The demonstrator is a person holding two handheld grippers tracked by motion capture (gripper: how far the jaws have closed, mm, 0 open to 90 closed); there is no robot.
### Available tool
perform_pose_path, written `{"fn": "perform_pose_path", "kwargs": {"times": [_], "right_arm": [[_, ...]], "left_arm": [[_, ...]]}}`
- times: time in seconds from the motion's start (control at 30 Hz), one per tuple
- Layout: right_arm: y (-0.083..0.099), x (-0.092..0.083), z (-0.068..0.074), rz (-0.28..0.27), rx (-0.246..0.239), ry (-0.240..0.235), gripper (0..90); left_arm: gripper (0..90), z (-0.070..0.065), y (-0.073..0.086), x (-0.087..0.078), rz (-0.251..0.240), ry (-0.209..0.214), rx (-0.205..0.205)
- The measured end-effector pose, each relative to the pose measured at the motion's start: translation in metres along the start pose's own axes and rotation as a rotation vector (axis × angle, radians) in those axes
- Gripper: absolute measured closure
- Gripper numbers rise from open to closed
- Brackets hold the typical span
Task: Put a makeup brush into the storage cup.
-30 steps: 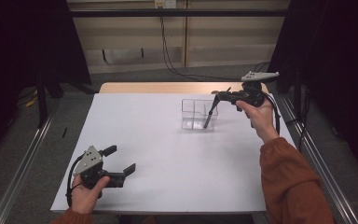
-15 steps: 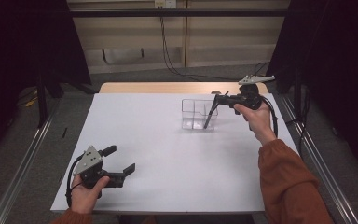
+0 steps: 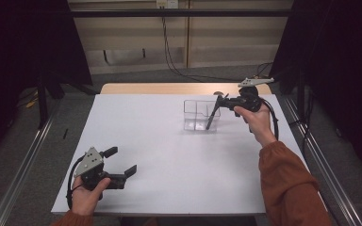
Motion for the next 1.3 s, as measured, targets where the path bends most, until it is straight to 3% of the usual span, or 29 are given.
{"fn": "perform_pose_path", "kwargs": {"times": [1.3], "right_arm": [[0.019, 0.019, -0.007, -0.001, 0.016, -0.001, 83.0]], "left_arm": [[2.6, 0.004, 0.001, 0.000, 0.000, -0.012, -0.030]]}}
Point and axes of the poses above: each handheld gripper's, and its own axes: x roughly forward along the jaws, y roughly out of its underside, z roughly to its left, the point moved 4 cm from there along x, roughly forward along the jaws, and after that the axes turned 6 degrees about -y, right-handed, at the moved point
